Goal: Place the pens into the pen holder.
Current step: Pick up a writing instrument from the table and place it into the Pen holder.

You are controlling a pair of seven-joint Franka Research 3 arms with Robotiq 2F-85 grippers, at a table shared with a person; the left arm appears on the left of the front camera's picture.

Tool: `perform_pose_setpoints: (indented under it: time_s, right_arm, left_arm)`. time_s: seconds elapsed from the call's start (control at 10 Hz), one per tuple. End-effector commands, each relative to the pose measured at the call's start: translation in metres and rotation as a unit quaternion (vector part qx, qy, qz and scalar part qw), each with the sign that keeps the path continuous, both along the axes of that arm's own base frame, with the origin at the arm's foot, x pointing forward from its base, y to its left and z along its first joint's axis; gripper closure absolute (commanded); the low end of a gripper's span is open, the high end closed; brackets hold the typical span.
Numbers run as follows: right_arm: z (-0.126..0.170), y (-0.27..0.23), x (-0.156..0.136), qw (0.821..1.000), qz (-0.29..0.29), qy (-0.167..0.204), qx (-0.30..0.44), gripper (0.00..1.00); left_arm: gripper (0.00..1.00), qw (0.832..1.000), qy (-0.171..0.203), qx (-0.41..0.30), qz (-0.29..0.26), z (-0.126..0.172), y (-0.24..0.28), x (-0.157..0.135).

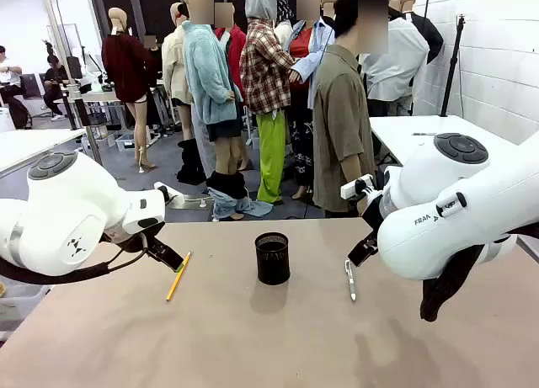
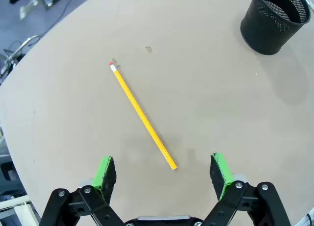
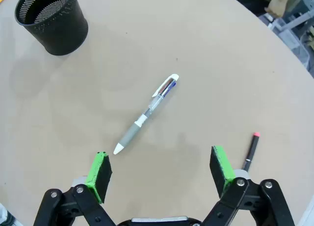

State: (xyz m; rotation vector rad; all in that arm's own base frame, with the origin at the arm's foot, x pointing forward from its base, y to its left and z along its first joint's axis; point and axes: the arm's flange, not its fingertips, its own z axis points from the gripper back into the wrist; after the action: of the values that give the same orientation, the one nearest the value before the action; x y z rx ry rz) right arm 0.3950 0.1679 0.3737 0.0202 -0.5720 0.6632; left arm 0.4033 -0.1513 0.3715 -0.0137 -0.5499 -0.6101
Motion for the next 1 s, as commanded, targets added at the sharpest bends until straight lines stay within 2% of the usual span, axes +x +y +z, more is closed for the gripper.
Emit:
perform_pose_setpoints:
  time_s: [0.0,0.9]
  right_arm:
    - [0.0000,0.0000,0.0000,1.000,0.000,0.000,0.000,0.00]
    - [0.0000,0.0001,-0.0001,1.000,0.000,0.000,0.000,0.00]
  left_arm:
    - [0.00,1.000,0.000,0.000,0.000,0.0000,0.0000,-0.0001]
    - [0.00,1.000,0.000,0.000,0.000,0.0000,0.0000,-0.0001]
